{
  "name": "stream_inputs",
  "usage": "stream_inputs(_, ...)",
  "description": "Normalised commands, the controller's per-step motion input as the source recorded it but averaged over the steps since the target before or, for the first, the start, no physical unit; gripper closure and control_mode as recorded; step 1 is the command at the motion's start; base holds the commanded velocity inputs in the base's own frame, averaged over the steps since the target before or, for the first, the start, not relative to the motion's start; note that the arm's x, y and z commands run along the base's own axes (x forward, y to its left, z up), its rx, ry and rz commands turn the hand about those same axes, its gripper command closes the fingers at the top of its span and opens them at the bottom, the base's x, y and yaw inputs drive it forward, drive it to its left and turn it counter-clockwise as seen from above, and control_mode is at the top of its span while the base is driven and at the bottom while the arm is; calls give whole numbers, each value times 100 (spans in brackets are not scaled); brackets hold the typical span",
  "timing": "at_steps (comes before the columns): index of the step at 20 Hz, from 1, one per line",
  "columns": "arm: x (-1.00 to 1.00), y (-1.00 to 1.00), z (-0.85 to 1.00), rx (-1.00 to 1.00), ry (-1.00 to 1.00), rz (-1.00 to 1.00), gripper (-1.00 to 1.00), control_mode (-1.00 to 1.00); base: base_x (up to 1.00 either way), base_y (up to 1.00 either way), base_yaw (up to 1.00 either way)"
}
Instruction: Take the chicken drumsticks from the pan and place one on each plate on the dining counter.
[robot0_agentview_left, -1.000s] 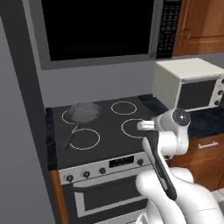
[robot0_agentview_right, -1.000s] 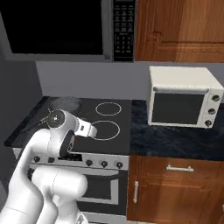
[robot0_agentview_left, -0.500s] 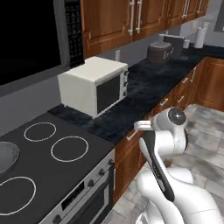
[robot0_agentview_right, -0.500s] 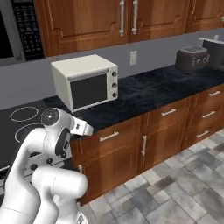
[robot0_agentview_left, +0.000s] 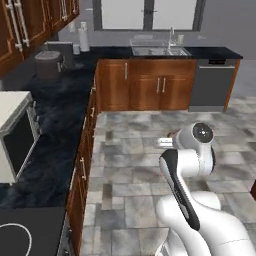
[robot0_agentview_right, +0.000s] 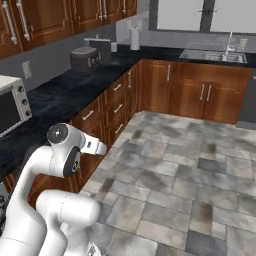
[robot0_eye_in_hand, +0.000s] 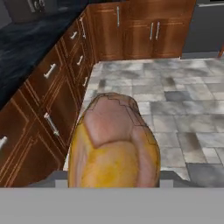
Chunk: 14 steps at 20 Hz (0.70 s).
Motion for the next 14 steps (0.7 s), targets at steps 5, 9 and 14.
stream_inputs(5,0,0,0,0,0,0,100,100,0,0,-100)
stream_inputs(9,0,0,0,0,0,0,100,100,18,7,-95)
stream_inputs(14,0,0,0,0,0,0,100,100,92,26,-29)
